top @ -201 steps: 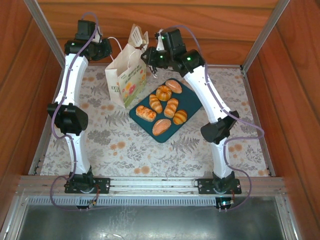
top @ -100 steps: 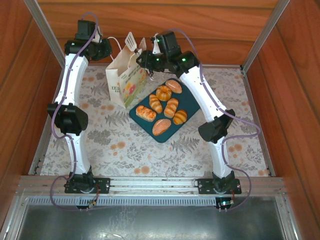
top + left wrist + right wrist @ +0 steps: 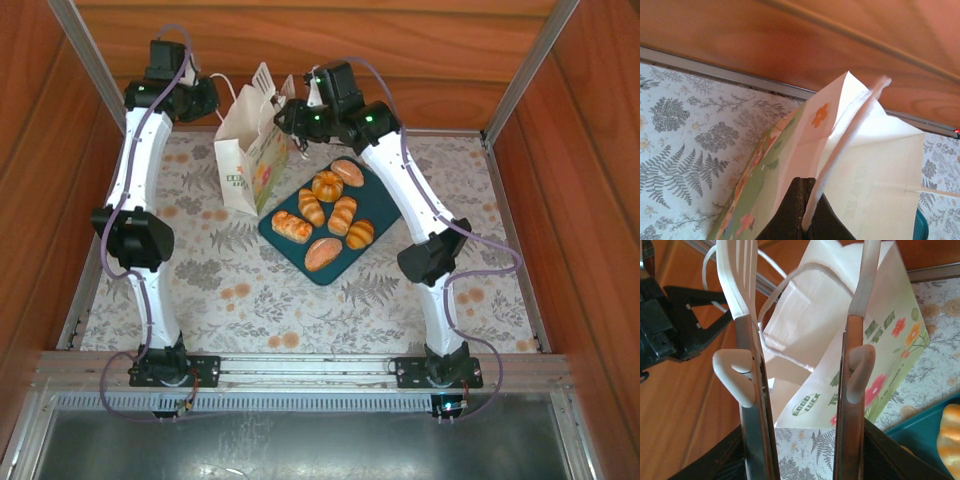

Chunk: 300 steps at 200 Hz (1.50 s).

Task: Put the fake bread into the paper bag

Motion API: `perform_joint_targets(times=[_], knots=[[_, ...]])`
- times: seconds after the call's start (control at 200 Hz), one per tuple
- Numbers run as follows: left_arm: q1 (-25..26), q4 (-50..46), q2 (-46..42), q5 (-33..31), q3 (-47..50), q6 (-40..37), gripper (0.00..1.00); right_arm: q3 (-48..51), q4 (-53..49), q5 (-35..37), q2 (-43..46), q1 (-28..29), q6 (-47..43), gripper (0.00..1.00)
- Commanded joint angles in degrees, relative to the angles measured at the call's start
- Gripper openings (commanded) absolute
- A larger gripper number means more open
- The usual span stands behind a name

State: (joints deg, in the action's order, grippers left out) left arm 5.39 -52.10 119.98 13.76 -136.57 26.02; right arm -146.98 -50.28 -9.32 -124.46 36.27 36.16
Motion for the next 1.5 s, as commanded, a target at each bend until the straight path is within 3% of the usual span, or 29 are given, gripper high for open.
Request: perform_joint_targets(times=[0.0,0.33,0.61,0.929,1.074,1.264,1.494], knots=[[-0.58,-0.58,-2.95,-0.15,0.85,0.87,0.0,-1.64,2.95,-0.52,4.76,-2.16,1.18,0.52],[-0.78,-0.64,-4.28,-0.11,3.33,0.43,0.0,8.89,0.55,1.66,14.26,-6.21,0.37,0.52],[-1.02,-0.59,-3.57,1.13,3.44,1.45,0.0,32.44,1.28,5.15,27.19,-7.38,-1.89,0.51],[-1.63,-0.61,-3.09,2.28,3.26,2.09,0.0,55.04,-5.67,8.65,39.68,-7.2,0.24,0.5],[-1.88,-0.59,-3.73,2.32,3.59,2.46,0.0,62.99,-6.56,7.35,43.1,-4.93,4.63,0.5],[-1.95,-0.61,-4.14,1.7,4.42,2.17,0.0,72.94,-2.29,4.86,45.87,-0.25,17.81,0.51],[-1.89,-0.53,-3.22,1.82,3.28,2.36,0.0,77.77,3.03,3.34,45.9,5.11,31.35,0.56]])
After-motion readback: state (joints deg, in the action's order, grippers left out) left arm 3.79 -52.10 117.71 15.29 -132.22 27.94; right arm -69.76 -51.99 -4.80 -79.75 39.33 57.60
